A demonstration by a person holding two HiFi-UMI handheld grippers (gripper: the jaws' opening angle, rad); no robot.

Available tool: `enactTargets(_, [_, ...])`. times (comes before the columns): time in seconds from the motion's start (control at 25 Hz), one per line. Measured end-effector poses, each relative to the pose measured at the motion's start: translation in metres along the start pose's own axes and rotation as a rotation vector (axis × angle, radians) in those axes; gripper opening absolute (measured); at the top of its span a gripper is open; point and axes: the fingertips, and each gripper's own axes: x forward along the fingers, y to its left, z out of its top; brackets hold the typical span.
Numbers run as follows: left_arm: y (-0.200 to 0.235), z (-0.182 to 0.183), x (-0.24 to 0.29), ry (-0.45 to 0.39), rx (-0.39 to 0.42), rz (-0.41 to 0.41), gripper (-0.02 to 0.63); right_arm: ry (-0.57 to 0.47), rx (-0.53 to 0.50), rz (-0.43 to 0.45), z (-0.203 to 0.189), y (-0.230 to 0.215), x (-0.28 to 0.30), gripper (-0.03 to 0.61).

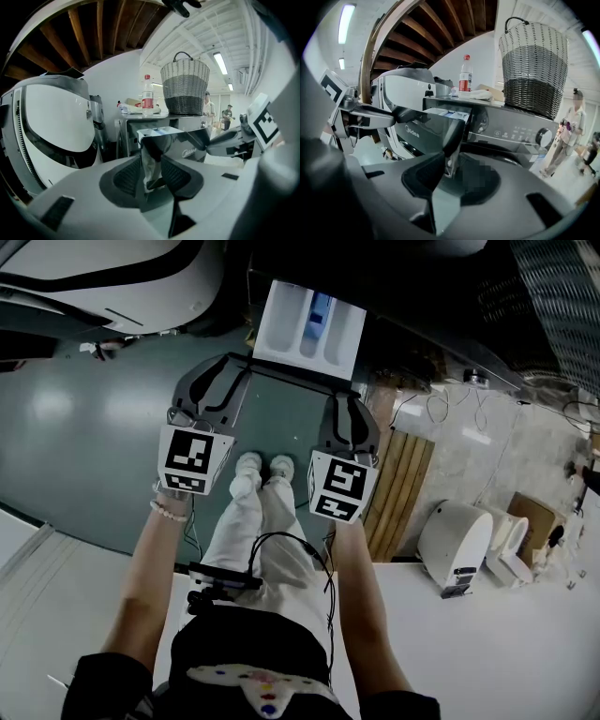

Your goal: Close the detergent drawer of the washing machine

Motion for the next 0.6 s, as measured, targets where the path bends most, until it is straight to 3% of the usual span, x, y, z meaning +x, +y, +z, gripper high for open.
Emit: enactTargets(0.6, [0.015,0.015,0.029,-0.006,0.036,0.027,0.137,0.003,-0.028,-0.001,0.02,-0.01,0.029,0.098])
